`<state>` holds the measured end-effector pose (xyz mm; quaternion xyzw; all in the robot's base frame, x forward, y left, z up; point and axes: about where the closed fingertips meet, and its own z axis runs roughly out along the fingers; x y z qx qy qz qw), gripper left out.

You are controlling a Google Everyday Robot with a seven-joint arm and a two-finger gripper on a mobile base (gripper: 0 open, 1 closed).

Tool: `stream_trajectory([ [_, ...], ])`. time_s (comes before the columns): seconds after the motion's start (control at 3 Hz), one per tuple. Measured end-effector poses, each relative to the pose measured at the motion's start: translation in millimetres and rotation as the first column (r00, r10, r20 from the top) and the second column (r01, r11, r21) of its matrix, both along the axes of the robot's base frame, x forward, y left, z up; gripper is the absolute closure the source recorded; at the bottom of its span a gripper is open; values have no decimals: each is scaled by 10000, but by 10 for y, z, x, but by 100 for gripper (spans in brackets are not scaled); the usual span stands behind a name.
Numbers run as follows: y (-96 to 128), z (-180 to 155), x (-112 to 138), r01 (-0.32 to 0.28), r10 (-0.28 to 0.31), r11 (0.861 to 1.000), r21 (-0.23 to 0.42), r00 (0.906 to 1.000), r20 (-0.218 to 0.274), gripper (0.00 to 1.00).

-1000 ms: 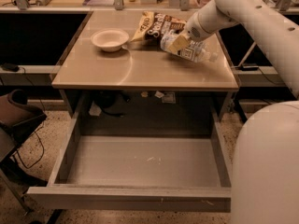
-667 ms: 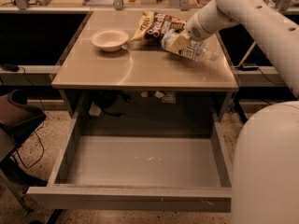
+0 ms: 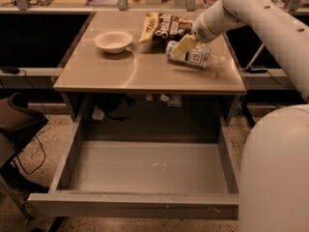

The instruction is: Pick blue plastic bottle from top drawer and place on counter

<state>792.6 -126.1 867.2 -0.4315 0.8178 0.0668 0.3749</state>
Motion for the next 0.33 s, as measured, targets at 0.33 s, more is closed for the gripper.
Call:
stream_trajectory([
  [0.33,0,0,0,0,0,10000,0,10000,0,0],
])
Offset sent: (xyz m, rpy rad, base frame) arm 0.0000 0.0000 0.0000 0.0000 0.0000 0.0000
